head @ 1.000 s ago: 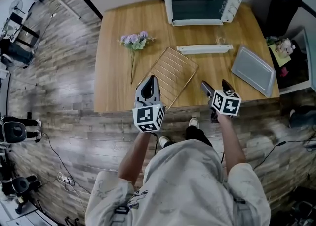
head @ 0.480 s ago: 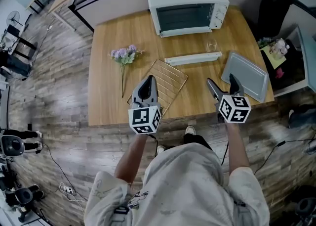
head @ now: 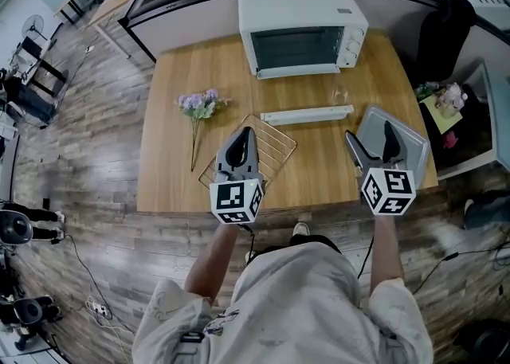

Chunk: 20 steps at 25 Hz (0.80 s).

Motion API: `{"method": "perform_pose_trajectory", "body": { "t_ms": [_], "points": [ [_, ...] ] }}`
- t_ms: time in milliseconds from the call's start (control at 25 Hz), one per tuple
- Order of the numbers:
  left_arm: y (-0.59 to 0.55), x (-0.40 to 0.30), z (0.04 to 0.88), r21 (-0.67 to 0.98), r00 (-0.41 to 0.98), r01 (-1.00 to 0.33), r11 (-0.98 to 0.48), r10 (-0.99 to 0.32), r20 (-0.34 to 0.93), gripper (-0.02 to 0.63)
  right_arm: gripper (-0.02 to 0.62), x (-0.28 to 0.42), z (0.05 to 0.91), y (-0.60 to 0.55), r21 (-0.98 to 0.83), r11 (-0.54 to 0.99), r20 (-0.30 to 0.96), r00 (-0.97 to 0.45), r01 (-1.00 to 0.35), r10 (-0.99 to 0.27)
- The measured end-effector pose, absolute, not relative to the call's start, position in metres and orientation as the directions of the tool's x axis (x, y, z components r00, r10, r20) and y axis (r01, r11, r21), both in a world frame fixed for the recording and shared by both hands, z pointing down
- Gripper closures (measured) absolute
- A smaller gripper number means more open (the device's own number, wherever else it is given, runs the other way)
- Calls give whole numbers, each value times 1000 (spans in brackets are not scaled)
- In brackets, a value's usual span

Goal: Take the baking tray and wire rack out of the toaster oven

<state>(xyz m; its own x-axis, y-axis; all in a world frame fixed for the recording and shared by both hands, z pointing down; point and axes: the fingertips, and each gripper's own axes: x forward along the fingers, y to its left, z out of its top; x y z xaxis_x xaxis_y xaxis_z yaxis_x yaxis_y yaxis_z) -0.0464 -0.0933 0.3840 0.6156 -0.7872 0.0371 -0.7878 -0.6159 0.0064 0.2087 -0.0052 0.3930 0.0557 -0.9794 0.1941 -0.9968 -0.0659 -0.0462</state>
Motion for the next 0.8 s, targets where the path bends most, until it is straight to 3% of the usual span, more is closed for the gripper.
{"method": "perform_pose_trajectory", "body": {
  "t_ms": [800],
  "points": [
    [-86,-12,372,-64,601,-798,-600,-799,-5,591,133,241,385,-5,-77,-73,114,64,-994,-991]
  ]
}}
